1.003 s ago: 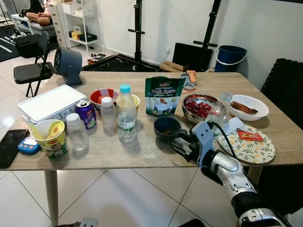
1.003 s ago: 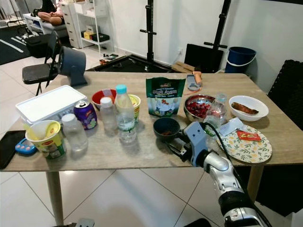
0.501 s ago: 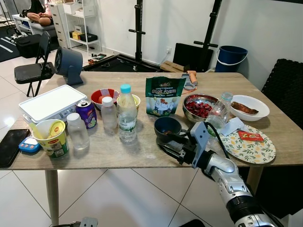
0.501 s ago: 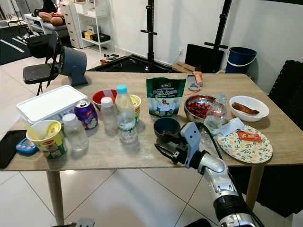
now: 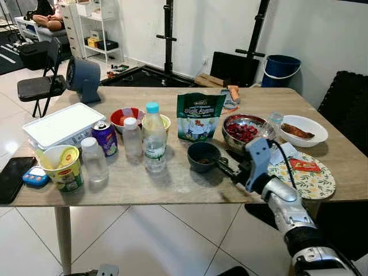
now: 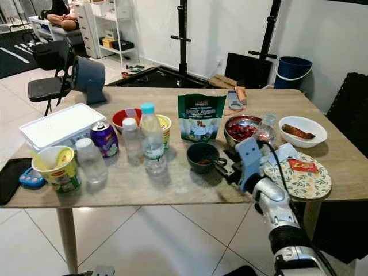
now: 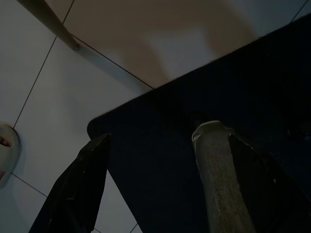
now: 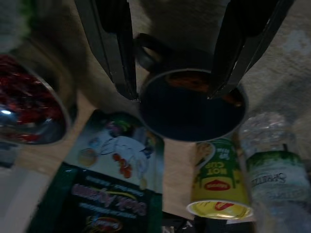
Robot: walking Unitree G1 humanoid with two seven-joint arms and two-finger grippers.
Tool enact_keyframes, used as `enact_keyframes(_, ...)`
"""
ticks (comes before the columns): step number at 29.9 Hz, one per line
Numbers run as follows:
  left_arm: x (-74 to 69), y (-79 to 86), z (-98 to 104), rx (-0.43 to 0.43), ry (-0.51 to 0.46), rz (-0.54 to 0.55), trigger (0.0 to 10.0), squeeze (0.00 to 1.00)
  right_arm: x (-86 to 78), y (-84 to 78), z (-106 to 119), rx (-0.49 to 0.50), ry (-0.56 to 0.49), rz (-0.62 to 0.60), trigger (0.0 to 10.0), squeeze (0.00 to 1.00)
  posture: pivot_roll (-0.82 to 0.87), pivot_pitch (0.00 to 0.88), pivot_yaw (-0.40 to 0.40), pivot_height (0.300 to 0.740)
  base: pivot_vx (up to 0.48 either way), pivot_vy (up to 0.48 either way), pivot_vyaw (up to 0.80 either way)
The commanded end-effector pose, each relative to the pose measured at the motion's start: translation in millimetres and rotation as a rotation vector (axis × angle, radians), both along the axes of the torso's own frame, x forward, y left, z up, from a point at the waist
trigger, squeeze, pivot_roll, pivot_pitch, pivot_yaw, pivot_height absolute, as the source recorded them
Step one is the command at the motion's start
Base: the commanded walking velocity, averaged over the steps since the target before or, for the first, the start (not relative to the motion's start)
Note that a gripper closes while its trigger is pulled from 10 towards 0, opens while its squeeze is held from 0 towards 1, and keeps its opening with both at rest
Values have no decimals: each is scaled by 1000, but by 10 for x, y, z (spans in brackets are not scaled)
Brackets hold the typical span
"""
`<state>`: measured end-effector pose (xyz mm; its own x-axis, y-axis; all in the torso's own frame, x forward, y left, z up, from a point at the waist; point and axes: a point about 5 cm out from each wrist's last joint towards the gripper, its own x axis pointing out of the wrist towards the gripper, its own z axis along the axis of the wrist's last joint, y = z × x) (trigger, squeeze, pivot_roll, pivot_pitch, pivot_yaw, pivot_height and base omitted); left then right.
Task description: Restocking fridge
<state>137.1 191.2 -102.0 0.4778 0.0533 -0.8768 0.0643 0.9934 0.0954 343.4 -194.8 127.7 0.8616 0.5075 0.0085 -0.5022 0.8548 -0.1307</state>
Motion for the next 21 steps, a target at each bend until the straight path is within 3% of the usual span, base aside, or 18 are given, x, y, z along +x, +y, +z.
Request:
enact_keyframes(1, -44, 68, -7, 22, 19, -12, 10000, 0, 14, -105, 10, 6, 11, -49, 10000, 0, -41, 5, -12, 740, 0, 0, 0)
enact_keyframes(10, -30, 66, -3, 22, 16, -20, 10000, 0, 17, -157, -105, -173, 42, -90, 10000, 0, -41, 4, -9, 740, 0, 0, 0)
enact_keyframes(21, -61, 83, -10, 25, 22, -14, 10000, 0, 34, -45, -176, -188, 57, -73, 10000, 0, -35, 21, -8, 740, 0, 0, 0)
